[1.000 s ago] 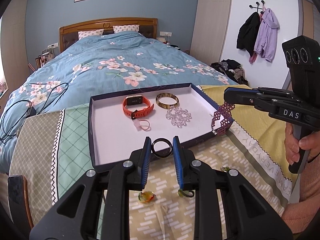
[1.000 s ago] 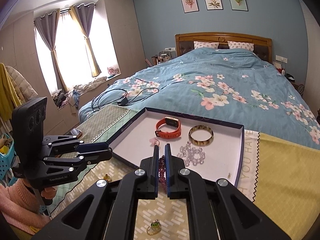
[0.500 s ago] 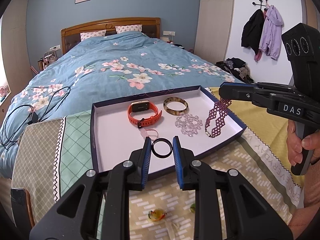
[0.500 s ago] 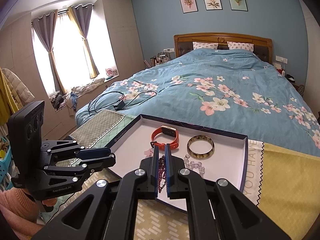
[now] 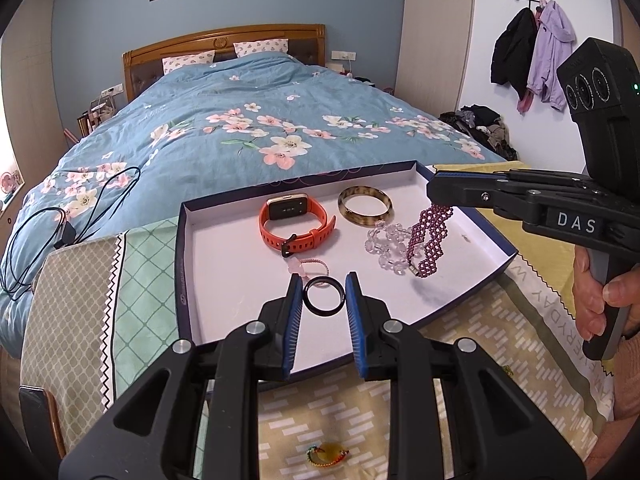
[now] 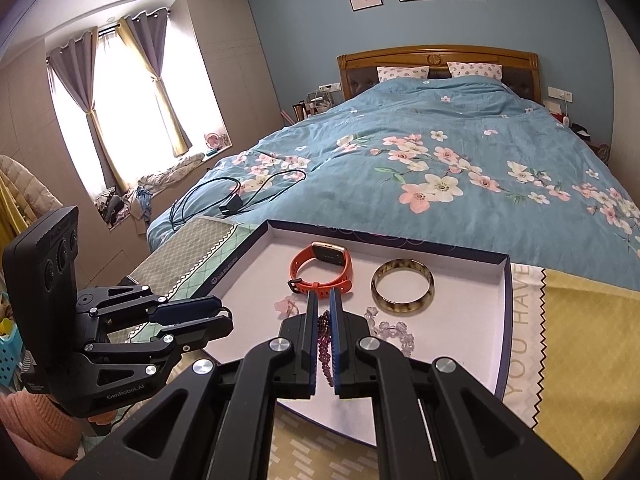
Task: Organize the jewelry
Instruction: 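Lower the red bracelet into the box with the right tool while the left tool carries the ring, then open both tools to release the red bracelet and black ring in the box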
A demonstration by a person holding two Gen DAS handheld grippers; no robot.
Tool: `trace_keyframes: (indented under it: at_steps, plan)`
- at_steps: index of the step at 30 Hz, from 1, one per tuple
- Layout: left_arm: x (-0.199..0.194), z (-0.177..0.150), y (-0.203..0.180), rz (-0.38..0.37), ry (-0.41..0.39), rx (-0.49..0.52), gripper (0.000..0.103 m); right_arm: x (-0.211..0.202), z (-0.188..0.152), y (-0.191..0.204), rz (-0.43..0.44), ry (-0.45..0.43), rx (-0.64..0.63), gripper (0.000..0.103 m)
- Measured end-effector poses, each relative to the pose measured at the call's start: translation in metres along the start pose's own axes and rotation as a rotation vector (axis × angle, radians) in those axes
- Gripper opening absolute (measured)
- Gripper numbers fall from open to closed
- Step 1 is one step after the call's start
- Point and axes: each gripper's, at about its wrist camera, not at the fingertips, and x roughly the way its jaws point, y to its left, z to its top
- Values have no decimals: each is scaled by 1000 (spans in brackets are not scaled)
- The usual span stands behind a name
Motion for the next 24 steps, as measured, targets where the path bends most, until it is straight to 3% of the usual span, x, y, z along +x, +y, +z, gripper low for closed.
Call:
trace_keyframes:
  at_steps: [11,24]
  plan:
    - [16,3,1,0,29,-11,22,15,2,-6,29,9,37,4]
    - [41,-1,6,0,81,-33,22,25,-6,-28,-33,39,84,4]
